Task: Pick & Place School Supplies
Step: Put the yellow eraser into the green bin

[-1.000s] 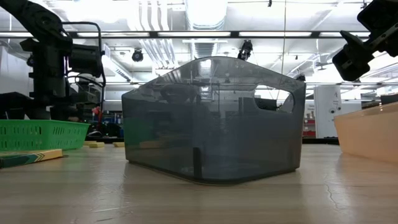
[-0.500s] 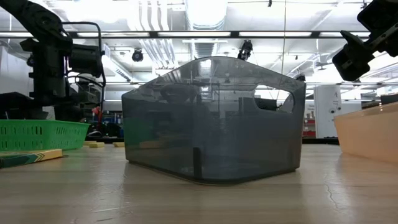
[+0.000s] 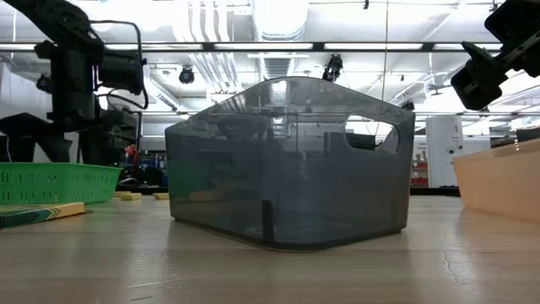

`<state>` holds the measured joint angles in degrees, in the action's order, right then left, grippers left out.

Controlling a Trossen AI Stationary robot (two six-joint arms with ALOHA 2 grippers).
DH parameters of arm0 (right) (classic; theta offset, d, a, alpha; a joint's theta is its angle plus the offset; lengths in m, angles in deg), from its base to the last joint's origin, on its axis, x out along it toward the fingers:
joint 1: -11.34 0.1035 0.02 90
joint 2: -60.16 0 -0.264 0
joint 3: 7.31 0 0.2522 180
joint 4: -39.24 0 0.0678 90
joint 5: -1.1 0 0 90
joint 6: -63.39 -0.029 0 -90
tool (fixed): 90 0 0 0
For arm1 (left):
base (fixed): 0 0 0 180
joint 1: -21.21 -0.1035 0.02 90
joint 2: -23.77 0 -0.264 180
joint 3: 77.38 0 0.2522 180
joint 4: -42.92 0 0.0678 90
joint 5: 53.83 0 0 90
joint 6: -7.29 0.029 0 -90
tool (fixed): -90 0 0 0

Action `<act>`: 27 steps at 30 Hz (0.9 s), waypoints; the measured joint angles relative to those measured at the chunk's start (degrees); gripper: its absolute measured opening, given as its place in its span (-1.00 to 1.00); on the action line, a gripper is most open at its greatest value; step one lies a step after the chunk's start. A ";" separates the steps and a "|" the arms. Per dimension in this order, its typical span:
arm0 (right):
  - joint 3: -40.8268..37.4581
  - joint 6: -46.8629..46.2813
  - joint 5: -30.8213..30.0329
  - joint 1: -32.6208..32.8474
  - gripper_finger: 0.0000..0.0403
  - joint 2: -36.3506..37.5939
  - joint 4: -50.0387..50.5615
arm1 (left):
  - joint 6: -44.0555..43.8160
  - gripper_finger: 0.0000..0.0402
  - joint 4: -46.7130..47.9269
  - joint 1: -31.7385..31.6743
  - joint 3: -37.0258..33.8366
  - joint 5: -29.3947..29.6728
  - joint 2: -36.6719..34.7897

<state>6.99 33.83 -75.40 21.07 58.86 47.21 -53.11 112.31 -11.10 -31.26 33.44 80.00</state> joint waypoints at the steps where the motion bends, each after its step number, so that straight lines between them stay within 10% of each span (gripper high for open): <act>1: 0.00 0.00 0.01 0.00 0.29 0.00 -0.02 | 0.10 -0.11 0.84 0.00 0.75 -0.01 0.00; 27: 0.00 0.00 0.01 0.01 0.30 -0.02 -0.02 | 12.43 -0.06 2.04 -0.02 23.77 6.89 0.02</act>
<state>6.99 33.83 -75.39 21.08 58.83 47.19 -40.67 114.35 -11.13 -7.49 40.32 80.01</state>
